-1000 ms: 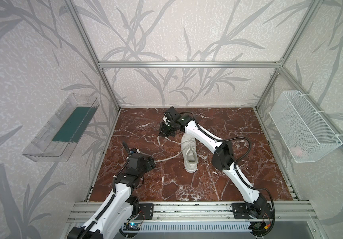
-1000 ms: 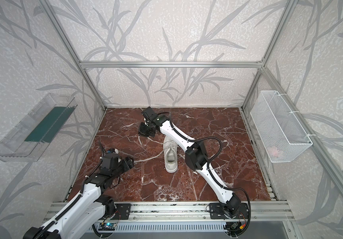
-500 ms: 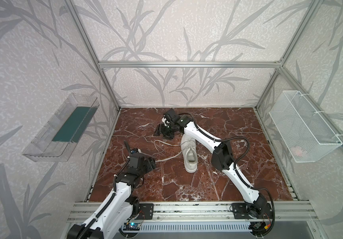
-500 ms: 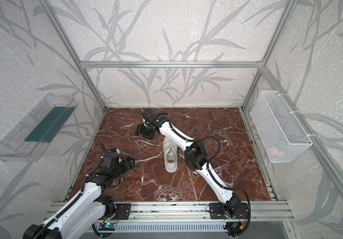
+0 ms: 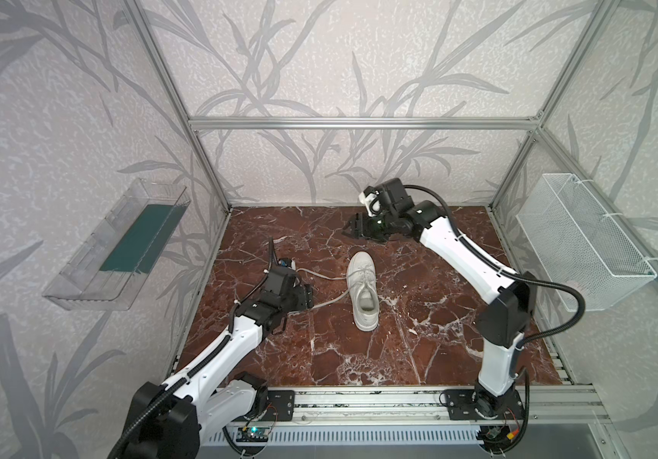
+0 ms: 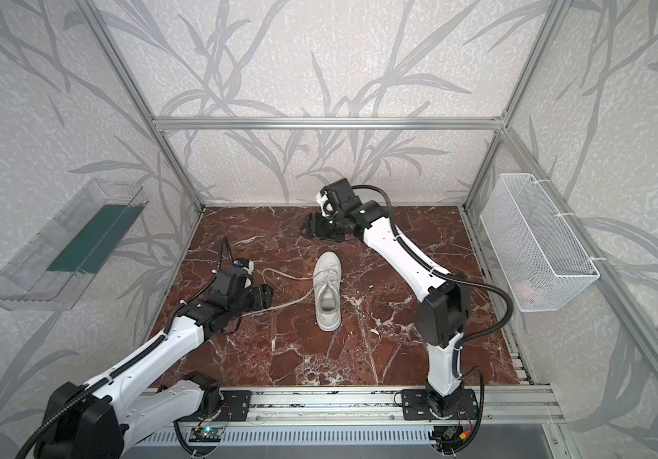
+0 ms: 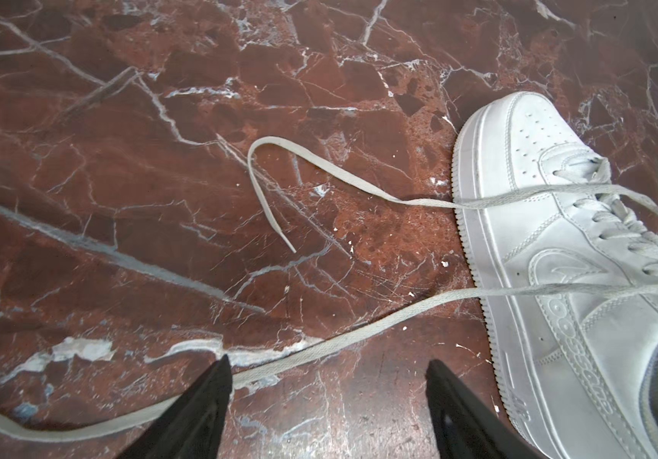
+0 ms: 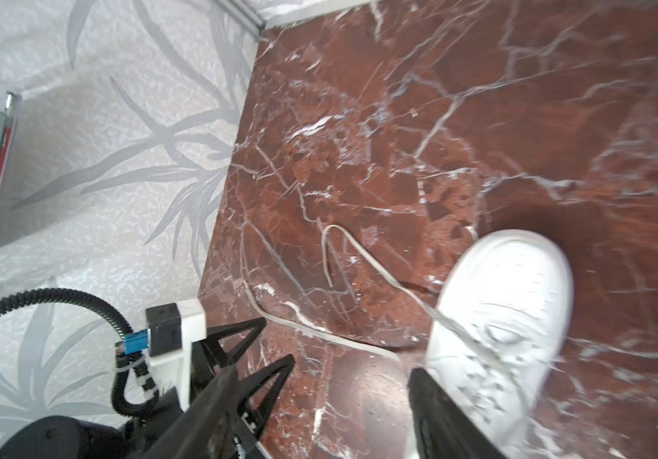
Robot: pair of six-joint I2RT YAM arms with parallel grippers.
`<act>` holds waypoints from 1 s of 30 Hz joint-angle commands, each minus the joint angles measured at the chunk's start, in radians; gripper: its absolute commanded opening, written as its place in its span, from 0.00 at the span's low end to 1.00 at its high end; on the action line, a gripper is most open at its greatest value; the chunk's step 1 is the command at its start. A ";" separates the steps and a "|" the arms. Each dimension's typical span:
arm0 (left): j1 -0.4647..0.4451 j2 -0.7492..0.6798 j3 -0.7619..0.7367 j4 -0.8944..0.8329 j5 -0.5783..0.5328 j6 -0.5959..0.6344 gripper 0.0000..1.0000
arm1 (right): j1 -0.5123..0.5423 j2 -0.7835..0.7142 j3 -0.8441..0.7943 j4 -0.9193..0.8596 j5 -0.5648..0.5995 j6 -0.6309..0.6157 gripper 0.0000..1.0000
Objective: Tie the shoes
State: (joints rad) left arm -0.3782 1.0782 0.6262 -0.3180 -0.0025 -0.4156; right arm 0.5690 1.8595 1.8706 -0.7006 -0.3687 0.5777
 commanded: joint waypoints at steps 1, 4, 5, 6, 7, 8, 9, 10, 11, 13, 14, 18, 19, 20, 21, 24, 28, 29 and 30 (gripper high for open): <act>-0.029 0.075 0.035 -0.074 -0.043 0.001 0.78 | -0.079 -0.078 -0.150 0.061 -0.021 -0.070 0.68; -0.048 0.156 0.091 -0.185 -0.142 -0.107 0.76 | -0.146 -0.129 -0.240 0.071 -0.053 -0.073 0.67; -0.060 0.173 0.103 -0.213 -0.173 -0.108 0.76 | -0.159 -0.142 -0.269 0.081 -0.060 -0.071 0.67; -0.068 0.182 0.110 -0.229 -0.199 -0.111 0.76 | -0.166 -0.147 -0.293 0.092 -0.064 -0.068 0.67; -0.071 0.192 0.114 -0.241 -0.208 -0.119 0.76 | -0.173 -0.147 -0.317 0.106 -0.067 -0.063 0.67; -0.070 0.198 0.117 -0.246 -0.210 -0.126 0.76 | -0.179 -0.179 -0.336 0.120 -0.074 -0.056 0.67; -0.070 0.205 0.119 -0.254 -0.224 -0.149 0.76 | -0.184 -0.180 -0.346 0.127 -0.083 -0.050 0.67; -0.071 0.218 0.122 -0.269 -0.244 -0.181 0.75 | -0.191 -0.179 -0.352 0.127 -0.093 -0.046 0.67; -0.070 0.236 0.133 -0.283 -0.262 -0.197 0.74 | -0.196 -0.178 -0.355 0.124 -0.101 -0.045 0.67; -0.070 0.273 0.167 -0.322 -0.291 -0.228 0.74 | -0.210 -0.176 -0.362 0.117 -0.116 -0.048 0.67; -0.070 0.289 0.178 -0.329 -0.297 -0.240 0.74 | -0.217 -0.177 -0.373 0.127 -0.123 -0.047 0.67; -0.070 0.336 0.174 -0.296 -0.275 -0.267 0.73 | -0.262 -0.137 -0.387 0.129 -0.199 -0.043 0.66; -0.071 0.352 0.177 -0.296 -0.263 -0.274 0.73 | -0.274 -0.122 -0.378 0.115 -0.209 -0.049 0.66; -0.070 0.366 0.178 -0.291 -0.253 -0.280 0.72 | -0.283 -0.119 -0.372 0.102 -0.211 -0.059 0.65; -0.071 0.376 0.176 -0.282 -0.243 -0.286 0.72 | -0.287 -0.118 -0.372 0.098 -0.210 -0.065 0.65; -0.071 0.396 0.160 -0.216 -0.217 -0.287 0.70 | -0.294 -0.131 -0.387 0.102 -0.203 -0.074 0.65; -0.070 0.408 0.128 -0.121 -0.185 -0.342 0.64 | -0.303 -0.142 -0.427 0.109 -0.204 -0.078 0.65; -0.072 0.417 0.126 -0.117 -0.187 -0.348 0.64 | -0.306 -0.145 -0.438 0.111 -0.207 -0.075 0.65; -0.072 0.424 0.125 -0.120 -0.192 -0.349 0.63 | -0.308 -0.147 -0.451 0.114 -0.207 -0.070 0.65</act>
State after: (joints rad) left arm -0.4450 1.4822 0.7673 -0.4797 -0.1940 -0.7094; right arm 0.2661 1.7332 1.4506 -0.5858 -0.5522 0.5201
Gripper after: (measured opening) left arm 0.635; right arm 0.651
